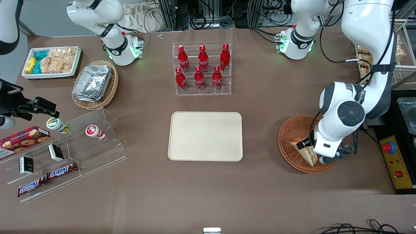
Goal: Place sandwich from basket to tray
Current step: 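Lower the left gripper into the basket and close it on the sandwich, then lift the wrapped sandwich out of the basket with the left gripper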
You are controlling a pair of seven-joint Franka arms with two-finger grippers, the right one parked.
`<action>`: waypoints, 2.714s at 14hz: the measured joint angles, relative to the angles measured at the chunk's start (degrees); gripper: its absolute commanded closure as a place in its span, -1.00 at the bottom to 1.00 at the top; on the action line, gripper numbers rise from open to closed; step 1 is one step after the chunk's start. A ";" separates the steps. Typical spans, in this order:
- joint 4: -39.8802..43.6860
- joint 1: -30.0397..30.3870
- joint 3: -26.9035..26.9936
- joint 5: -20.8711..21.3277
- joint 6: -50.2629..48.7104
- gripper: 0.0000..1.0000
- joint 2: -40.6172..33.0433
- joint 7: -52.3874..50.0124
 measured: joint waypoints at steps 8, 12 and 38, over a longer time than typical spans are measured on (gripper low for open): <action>-2.41 0.12 0.37 0.05 5.26 -0.99 2.34 -1.65; -3.49 0.42 0.65 0.05 7.09 -0.99 2.98 -1.72; 6.97 0.67 -0.02 0.04 -9.16 1.00 5.64 -2.42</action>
